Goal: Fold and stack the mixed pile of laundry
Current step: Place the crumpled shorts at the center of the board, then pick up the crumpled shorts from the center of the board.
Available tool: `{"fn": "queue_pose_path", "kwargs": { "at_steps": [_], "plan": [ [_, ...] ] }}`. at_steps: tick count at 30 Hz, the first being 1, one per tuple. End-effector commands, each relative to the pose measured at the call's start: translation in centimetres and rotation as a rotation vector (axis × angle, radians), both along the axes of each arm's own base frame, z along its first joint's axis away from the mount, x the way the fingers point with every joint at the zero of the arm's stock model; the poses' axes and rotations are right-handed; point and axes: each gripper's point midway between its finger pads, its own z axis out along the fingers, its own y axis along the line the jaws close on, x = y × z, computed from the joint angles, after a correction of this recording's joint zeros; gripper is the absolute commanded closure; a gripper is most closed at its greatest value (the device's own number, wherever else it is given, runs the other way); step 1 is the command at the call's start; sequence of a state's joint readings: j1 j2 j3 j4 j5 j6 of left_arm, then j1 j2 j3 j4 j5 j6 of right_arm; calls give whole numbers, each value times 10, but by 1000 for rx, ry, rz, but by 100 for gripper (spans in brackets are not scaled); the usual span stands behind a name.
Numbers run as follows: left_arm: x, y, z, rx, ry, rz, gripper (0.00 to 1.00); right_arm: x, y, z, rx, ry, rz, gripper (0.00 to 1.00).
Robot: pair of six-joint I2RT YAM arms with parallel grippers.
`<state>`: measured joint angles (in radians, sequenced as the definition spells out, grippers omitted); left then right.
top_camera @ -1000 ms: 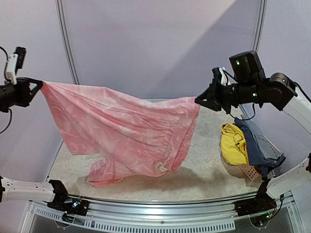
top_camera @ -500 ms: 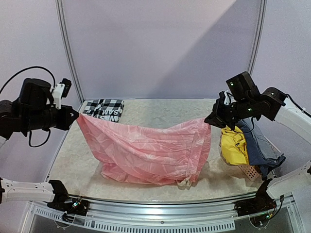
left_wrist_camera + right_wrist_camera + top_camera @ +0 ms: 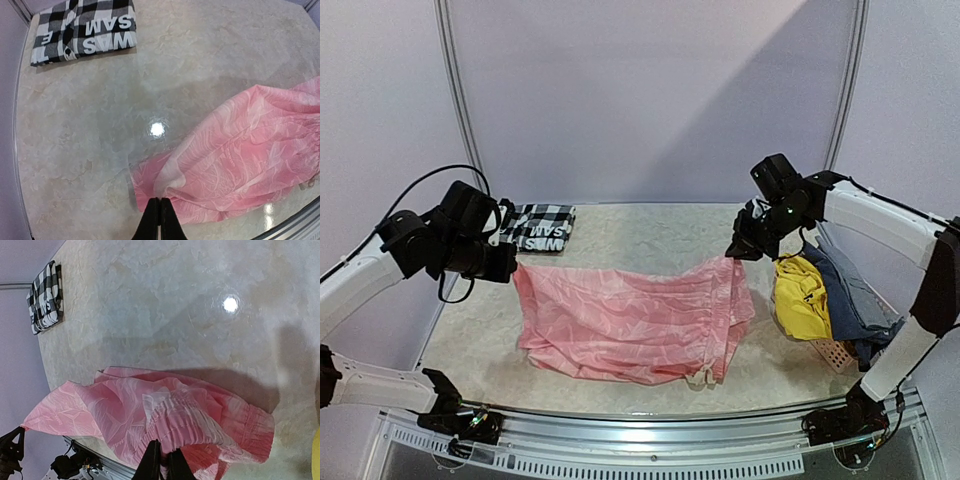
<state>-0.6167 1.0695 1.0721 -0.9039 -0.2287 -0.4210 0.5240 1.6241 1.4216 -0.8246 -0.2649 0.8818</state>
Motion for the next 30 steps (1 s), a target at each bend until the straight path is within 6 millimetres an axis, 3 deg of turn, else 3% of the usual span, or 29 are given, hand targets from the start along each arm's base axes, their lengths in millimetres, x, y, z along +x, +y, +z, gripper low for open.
{"fn": "queue_pose_path", "kwargs": {
  "at_steps": [1, 7, 13, 24, 30],
  "plan": [
    [13, -1, -21, -48, 60, 11, 100, 34, 7, -5, 41, -28, 59, 90],
    [22, 3, -44, -46, 134, 25, 100, 53, 25, -33, 65, 25, 175, 66],
    [24, 3, -57, -50, 170, 27, 100, 44, 24, -46, 27, 21, 295, 51],
    [24, 4, -60, -56, 176, 25, 100, 4, 9, -60, 38, 37, 336, 53],
    [23, 4, -60, -57, 176, 23, 100, -4, 7, -75, 47, 68, 316, 55]
  ]
}}
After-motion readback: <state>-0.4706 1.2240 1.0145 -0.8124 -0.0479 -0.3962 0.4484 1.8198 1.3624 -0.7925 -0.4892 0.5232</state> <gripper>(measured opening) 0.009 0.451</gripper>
